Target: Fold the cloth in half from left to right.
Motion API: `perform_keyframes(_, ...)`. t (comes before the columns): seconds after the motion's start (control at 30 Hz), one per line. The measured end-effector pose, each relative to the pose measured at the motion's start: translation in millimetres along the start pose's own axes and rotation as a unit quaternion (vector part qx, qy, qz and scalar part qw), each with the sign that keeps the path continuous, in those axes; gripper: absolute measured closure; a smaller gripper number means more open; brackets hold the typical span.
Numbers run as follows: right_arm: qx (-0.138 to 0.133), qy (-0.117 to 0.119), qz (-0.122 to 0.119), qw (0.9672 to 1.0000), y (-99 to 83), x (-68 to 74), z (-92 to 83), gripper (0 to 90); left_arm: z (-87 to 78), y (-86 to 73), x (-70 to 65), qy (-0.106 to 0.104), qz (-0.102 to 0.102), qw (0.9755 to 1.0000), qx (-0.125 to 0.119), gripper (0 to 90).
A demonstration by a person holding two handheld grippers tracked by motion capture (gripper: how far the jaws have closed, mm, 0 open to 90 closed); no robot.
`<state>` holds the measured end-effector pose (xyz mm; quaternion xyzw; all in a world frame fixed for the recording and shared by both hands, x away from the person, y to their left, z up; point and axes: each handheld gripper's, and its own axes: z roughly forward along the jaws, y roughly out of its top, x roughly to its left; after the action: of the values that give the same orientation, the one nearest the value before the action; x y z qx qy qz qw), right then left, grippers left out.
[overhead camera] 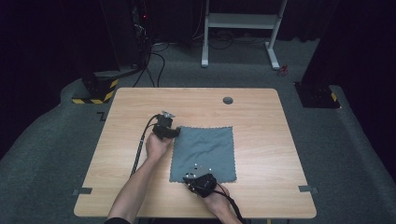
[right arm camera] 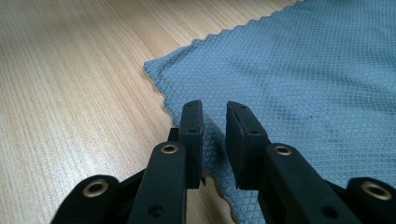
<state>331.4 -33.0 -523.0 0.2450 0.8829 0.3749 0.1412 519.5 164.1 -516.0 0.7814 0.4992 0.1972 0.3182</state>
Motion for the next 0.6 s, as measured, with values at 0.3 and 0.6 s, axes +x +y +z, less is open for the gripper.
perform_keyframes(0.3,-0.006,0.013,-0.012,0.9998,10.4,8.1,2.9,69.9,0.4,0.3,-0.7,-0.004,0.002,1.0,-0.005,60.3)
perform_keyframes(0.6,-0.007,0.022,-0.024,0.9995,28.0,26.8,20.5,64.5,4.4,4.5,-0.2,-0.008,-0.002,1.0,-0.003,56.6)
